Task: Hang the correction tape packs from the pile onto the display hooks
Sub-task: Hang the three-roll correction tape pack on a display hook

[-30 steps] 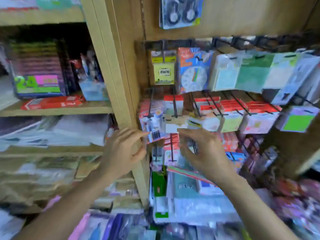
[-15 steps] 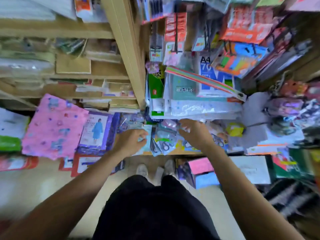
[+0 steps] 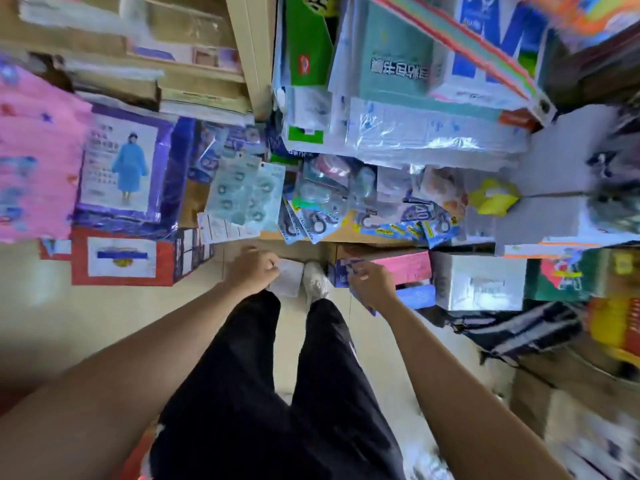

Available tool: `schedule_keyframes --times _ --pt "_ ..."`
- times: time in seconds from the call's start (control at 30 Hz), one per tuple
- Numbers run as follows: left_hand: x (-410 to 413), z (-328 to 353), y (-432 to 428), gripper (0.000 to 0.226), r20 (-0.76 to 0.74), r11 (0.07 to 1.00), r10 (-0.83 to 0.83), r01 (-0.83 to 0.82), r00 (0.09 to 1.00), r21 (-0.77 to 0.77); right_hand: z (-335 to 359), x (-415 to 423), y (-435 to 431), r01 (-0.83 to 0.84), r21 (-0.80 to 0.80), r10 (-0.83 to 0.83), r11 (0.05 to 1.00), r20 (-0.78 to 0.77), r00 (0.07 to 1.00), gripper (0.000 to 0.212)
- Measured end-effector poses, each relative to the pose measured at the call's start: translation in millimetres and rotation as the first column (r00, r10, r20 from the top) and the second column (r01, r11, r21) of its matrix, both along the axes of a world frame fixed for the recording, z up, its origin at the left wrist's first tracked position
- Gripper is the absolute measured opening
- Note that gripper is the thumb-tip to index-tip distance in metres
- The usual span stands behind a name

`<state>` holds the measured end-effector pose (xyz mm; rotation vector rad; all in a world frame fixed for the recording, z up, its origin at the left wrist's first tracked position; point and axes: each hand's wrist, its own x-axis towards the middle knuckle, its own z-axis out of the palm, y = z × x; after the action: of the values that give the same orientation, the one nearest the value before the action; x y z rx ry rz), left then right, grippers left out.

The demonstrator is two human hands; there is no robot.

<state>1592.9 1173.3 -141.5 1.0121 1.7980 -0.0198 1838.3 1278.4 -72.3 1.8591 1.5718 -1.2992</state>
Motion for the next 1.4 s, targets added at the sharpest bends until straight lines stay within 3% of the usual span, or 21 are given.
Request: schedule_keyframes --times 0.17,0.3,0.37,0.47,0.53,0.6,0.73,0.93,1.07,1.23,1.27,1.33,1.4 --pt "29.7 -66.6 20.5 0.026 -0.044 0.989 0.147 -0.146 0.988 0.022 -94.0 11.3 25.3 0.062 -0.074 -0.065 0.995 -0.042 0.997 0.023" --pt "67.7 -109.3 46.1 0.034 0.001 0.904 0.425 -0.425 0.905 0.046 -156.4 19.7 47.2 0.187 -0.102 -0.196 0.977 -0.081 0.977 0.045" --pt "88.6 -127.4 60.8 0.037 0.065 0.782 0.621 -0.623 0.781 0.003 -185.6 25.6 55.7 0.248 -0.125 -0.261 0.961 -0.107 0.959 0.047" --pt "116.0 -146.8 73.3 0.033 0.201 0.489 0.862 -0.868 0.465 -0.087 -215.2 26.8 65.2 0.377 -0.161 -0.401 0.912 -0.158 0.902 0.063" --pt "128.4 -154.0 77.3 0.036 0.262 0.280 0.935 -0.952 0.240 -0.128 -223.1 22.6 69.0 0.461 -0.225 -0.500 0.858 -0.165 0.850 0.065" --pt "134.7 -151.9 79.9 0.039 0.301 0.172 0.946 -0.974 0.121 -0.147 -225.8 18.5 70.5 0.525 -0.294 -0.586 0.799 -0.183 0.789 0.054" --pt "132.9 -147.8 76.0 0.010 0.345 0.222 0.924 -0.967 0.167 -0.125 -234.4 16.1 65.6 0.626 -0.476 -0.773 0.618 -0.224 0.593 0.048" --pt "117.3 -134.2 30.1 0.017 0.330 0.316 0.909 -0.938 0.256 -0.144 -234.2 15.8 50.3 0.614 -0.588 -0.835 0.526 -0.220 0.505 0.036" --pt "109.6 -120.0 -25.6 0.011 0.352 0.411 0.880 -0.883 0.318 -0.229 -224.6 22.8 32.6 0.439 -0.630 -0.707 0.640 -0.262 0.657 0.014" --pt "110.6 -105.3 -94.7 0.016 0.352 0.529 0.841 -0.759 0.410 -0.380 -207.9 28.2 -11.6 0.209 -0.635 -0.494 0.744 -0.311 0.812 0.030" --pt "112.2 -105.4 -105.3 0.015 0.328 0.498 0.862 -0.768 0.387 -0.403 -206.5 30.2 -21.8 0.186 -0.631 -0.458 0.753 -0.300 0.837 0.033" --pt "113.9 -107.8 -130.8 0.014 0.304 0.370 0.919 -0.816 0.252 -0.443 -205.3 32.4 -47.7 0.140 -0.657 -0.416 0.741 -0.286 0.863 0.035" --pt "116.1 -111.5 -152.4 0.036 0.315 0.274 0.940 -0.833 0.127 -0.481 -207.0 31.0 -74.4 0.079 -0.673 -0.354 0.736 -0.283 0.892 0.036"
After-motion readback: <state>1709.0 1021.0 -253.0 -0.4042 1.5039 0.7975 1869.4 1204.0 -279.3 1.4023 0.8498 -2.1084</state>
